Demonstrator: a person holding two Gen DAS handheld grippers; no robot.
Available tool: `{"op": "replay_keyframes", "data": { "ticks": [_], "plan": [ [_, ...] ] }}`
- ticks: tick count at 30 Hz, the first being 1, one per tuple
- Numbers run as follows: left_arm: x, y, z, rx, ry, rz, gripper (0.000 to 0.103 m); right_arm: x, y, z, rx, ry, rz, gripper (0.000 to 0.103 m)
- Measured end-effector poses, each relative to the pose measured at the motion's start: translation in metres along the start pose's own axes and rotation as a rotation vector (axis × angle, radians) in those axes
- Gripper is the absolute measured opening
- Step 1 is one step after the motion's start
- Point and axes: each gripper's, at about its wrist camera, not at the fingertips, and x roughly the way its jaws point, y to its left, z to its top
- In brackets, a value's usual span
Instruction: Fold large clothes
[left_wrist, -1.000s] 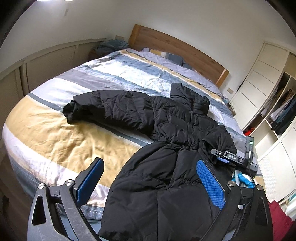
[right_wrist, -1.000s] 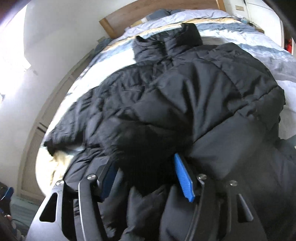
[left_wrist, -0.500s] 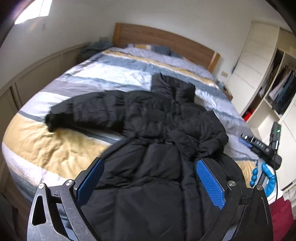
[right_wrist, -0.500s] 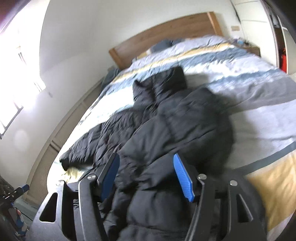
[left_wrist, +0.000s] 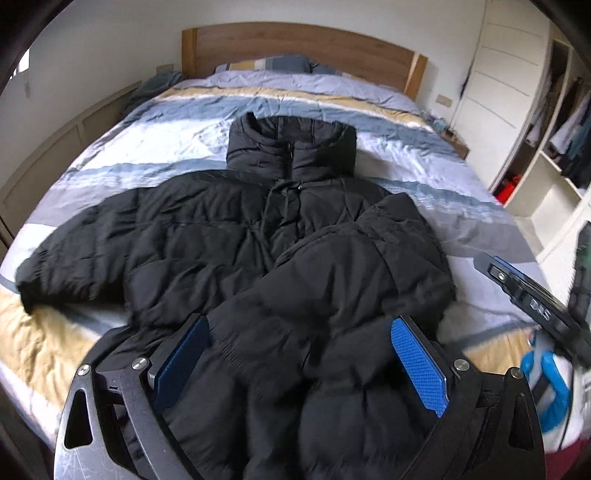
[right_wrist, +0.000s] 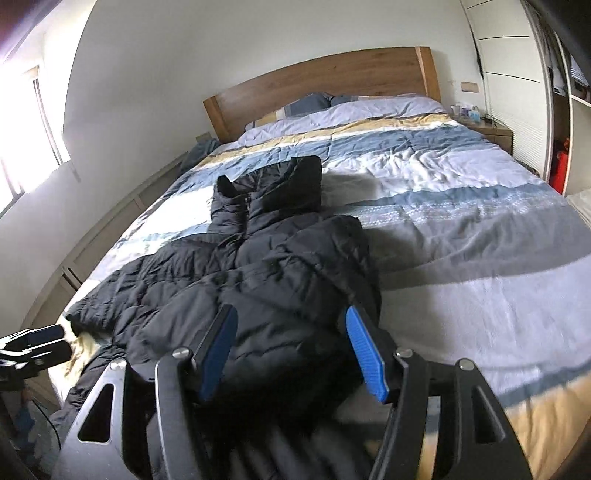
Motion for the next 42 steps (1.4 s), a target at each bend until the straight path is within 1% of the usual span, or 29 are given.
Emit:
{"op": "replay_keyframes", "data": {
  "ticks": [2,4,7,8,9,12,13,15,19,21,23,25,28,30,31,33,35,36,38,40,42],
  "plan": [
    [0.033,-0.009,0.012,-0.009,0.009,0.014,0.098,0.018,-0.005,0.004,-0.001,0.011,0.013,0.06],
    [0.055,-0.015,0.022,-0.018,0.002,0.027,0.098,0.039,-0.008,0.009,-0.007,0.021,0.025,0.06],
    [0.091,-0.016,0.03,-0.016,0.001,0.066,0.098,0.068,-0.008,0.01,-0.033,0.039,0.012,0.06],
    [0.102,-0.014,0.031,-0.023,0.015,0.083,0.098,0.078,-0.009,0.008,-0.037,0.049,0.009,0.06],
    [0.121,-0.009,0.028,-0.038,0.047,0.103,0.098,0.086,-0.01,0.006,-0.039,0.058,0.007,0.06],
    [0.153,0.003,0.015,-0.043,0.097,0.138,0.101,0.115,-0.013,-0.008,-0.031,0.097,0.017,0.06],
    [0.161,0.007,0.009,-0.053,0.105,0.135,0.103,0.123,-0.014,-0.014,-0.027,0.112,0.023,0.06],
    [0.169,0.015,0.004,-0.081,0.112,0.114,0.103,0.135,-0.016,-0.023,-0.023,0.125,0.025,0.06],
    [0.171,0.014,0.005,-0.065,0.122,0.106,0.103,0.14,-0.021,-0.028,0.001,0.135,0.026,0.061],
    [0.162,0.015,0.006,-0.057,0.119,0.098,0.103,0.134,-0.021,-0.026,0.001,0.139,0.021,0.061],
    [0.15,0.016,0.009,-0.049,0.099,0.107,0.103,0.121,-0.018,-0.022,-0.004,0.121,0.013,0.06],
    [0.128,0.013,0.006,-0.024,0.062,0.1,0.102,0.101,-0.016,-0.02,-0.003,0.084,0.011,0.06],
    [0.109,0.014,-0.002,0.011,0.024,0.106,0.102,0.073,-0.01,-0.023,0.001,0.039,0.041,0.06],
    [0.108,0.017,-0.009,0.011,0.034,0.114,0.102,0.065,-0.001,-0.031,-0.013,0.048,0.059,0.06],
    [0.112,0.02,-0.013,0.005,0.054,0.122,0.102,0.066,0.002,-0.035,-0.019,0.059,0.056,0.06],
    [0.121,0.022,-0.016,-0.005,0.099,0.123,0.102,0.073,0.007,-0.046,-0.03,0.097,0.044,0.061],
    [0.122,0.022,-0.017,0.003,0.112,0.121,0.102,0.082,0.007,-0.054,-0.022,0.144,0.025,0.061],
    [0.122,0.021,-0.015,0.007,0.114,0.12,0.102,0.082,0.007,-0.054,-0.016,0.15,0.017,0.061],
    [0.111,0.019,-0.015,0.017,0.108,0.104,0.1,0.077,0.006,-0.053,0.003,0.152,0.006,0.061],
    [0.092,0.018,-0.016,0.041,0.082,0.093,0.099,0.064,0.011,-0.049,0.01,0.135,-0.005,0.061],
    [0.075,0.017,-0.015,0.042,0.068,0.064,0.097,0.045,0.018,-0.047,0.01,0.111,0.0,0.061]
  ]
}}
